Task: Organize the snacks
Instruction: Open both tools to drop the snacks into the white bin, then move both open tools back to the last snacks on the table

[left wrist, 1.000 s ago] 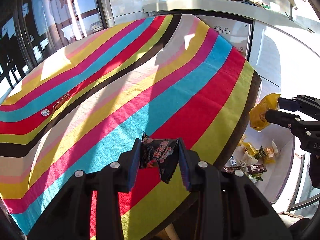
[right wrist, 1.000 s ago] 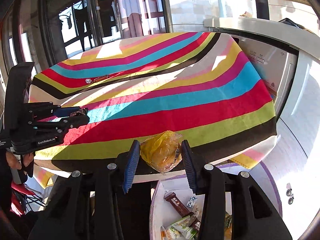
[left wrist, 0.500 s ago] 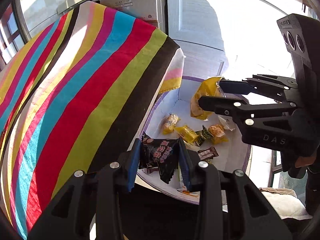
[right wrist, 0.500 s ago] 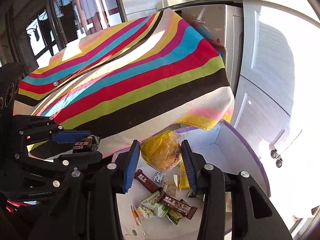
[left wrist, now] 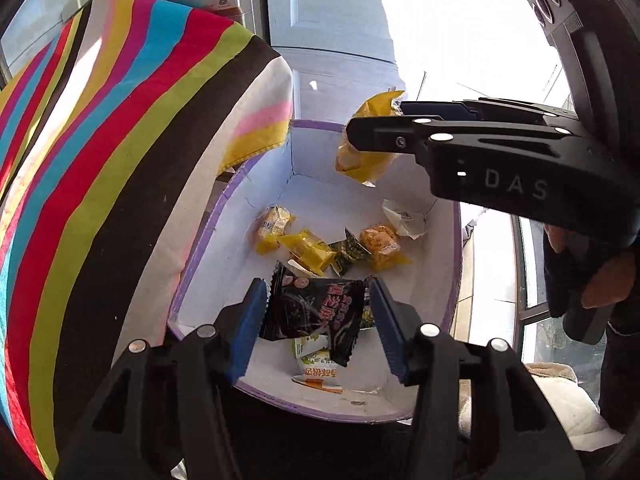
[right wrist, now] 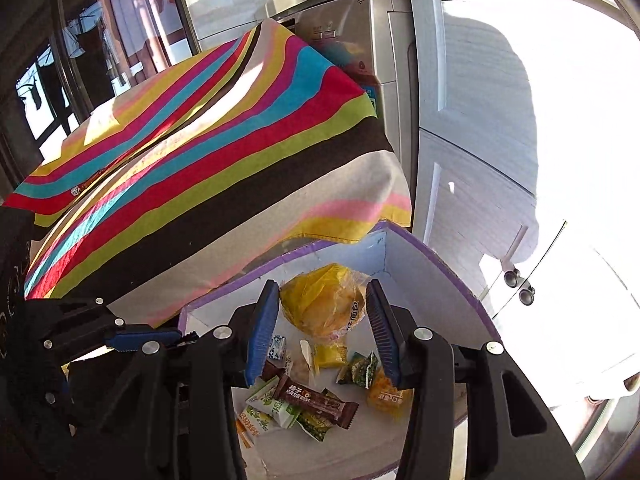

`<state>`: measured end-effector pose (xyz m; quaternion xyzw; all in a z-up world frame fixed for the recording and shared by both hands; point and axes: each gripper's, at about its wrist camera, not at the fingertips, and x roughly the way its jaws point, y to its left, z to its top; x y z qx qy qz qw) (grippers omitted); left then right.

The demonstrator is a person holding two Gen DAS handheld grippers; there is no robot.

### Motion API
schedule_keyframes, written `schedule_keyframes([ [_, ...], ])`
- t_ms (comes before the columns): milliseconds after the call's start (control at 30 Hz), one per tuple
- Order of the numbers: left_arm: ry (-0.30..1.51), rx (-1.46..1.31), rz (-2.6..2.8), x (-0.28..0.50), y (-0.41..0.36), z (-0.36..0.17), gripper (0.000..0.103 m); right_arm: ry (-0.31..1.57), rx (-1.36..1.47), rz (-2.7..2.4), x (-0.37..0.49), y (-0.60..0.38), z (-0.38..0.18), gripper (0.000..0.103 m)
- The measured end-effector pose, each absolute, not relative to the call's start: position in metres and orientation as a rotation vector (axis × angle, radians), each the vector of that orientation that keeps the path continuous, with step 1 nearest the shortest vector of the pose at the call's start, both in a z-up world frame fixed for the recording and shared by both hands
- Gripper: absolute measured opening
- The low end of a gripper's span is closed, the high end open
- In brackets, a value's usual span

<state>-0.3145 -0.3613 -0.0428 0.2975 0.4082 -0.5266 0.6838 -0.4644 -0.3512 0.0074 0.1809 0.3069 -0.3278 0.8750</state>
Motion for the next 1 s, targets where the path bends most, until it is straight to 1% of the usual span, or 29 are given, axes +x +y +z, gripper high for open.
schedule_keyframes([
  [33,0.911,0.636,-1.192,-0.314,-0.358,-0.039,0.09,0.638,0.388,-0.686,-0.465,-0.352,0.009,0.067],
  [67,0.903,0.603,-1.199,-0.312,-0.354,-0.034,0.092,0.63,0.388,-0.689,-0.465,-0.352,0.01,0.073],
  [133,0.901,0.561,-1.191,-0.306,-0.347,-0.027,0.097,0.632,0.379,-0.693,-0.463,-0.351,0.013,0.073],
  [200,0.894,0.528,-1.166,-0.299,-0.337,-0.02,0.1,0.633,0.374,-0.691,-0.461,-0.349,0.015,0.075],
  [267,0.882,0.502,-1.137,-0.291,-0.327,-0.015,0.1,0.637,0.377,-0.679,-0.456,-0.347,0.015,0.08],
  [433,0.899,0.496,-1.079,-0.274,-0.298,-0.005,0.1,0.681,0.362,-0.635,-0.433,-0.331,0.012,0.083],
  [567,0.832,0.47,-0.941,-0.25,-0.261,0.005,0.1,0.718,0.325,-0.577,-0.407,-0.311,0.012,0.086],
  [733,0.788,0.417,-0.599,-0.19,-0.192,0.02,0.1,0.787,0.249,-0.501,-0.369,-0.279,0.009,0.087],
  [900,0.852,0.326,-0.351,-0.129,-0.111,0.024,0.1,0.847,0.154,-0.411,-0.323,-0.245,0.006,0.087],
  [1000,0.858,0.245,-0.266,-0.103,-0.063,0.029,0.1,0.832,0.103,-0.352,-0.29,-0.223,0.014,0.087],
])
